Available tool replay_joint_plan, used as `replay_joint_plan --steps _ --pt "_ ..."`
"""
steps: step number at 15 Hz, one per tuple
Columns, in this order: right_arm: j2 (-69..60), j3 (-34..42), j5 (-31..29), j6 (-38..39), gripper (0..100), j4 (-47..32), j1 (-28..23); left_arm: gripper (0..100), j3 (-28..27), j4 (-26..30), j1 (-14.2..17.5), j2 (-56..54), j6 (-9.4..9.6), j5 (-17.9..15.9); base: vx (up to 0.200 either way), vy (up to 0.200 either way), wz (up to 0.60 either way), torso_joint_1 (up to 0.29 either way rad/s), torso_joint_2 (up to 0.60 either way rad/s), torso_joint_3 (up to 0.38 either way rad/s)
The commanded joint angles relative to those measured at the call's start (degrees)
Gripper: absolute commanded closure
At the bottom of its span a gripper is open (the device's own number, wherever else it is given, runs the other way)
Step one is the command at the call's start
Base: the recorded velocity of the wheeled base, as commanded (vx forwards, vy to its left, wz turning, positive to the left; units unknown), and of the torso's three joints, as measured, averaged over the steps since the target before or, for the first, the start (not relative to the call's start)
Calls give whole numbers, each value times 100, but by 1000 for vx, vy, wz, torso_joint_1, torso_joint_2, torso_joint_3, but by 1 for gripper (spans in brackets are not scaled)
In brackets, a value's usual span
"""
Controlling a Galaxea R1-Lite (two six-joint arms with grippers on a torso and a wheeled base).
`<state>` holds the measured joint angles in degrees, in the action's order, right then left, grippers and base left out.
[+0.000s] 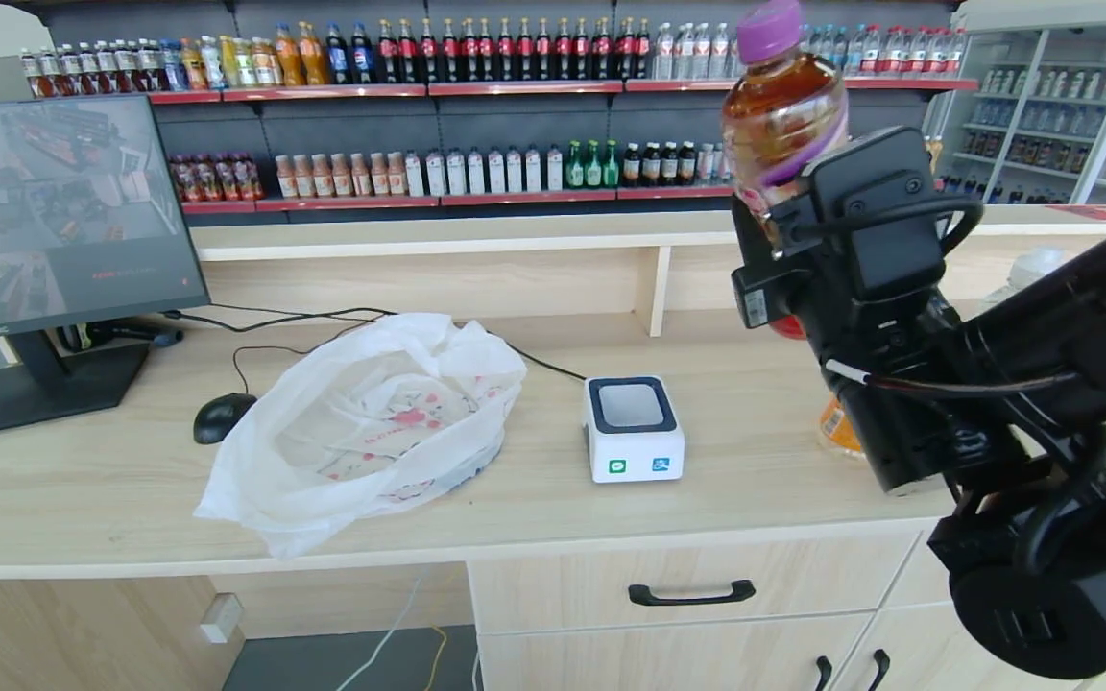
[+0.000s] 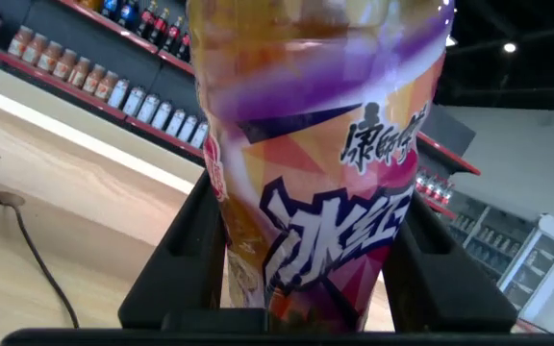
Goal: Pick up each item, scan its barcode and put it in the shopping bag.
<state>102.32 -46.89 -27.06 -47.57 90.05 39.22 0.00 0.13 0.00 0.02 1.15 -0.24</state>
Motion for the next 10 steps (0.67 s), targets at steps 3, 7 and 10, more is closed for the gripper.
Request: replay_joint_plan --steps 3,7,10 --pt "-555 -5 -493 837 100 -453 -81 0 0 -5 0 -2 0 -2 0 0 0 0 0 0" --pt "-1196 -49 -765 2603 100 -2062 -292 0 0 -5 0 -2 0 -2 0 0 0 0 0 0" --pt "-1662 65 -387 4089 100 -2993 -441 0 0 4 0 -2 26 -2 0 0 0 0 0 0"
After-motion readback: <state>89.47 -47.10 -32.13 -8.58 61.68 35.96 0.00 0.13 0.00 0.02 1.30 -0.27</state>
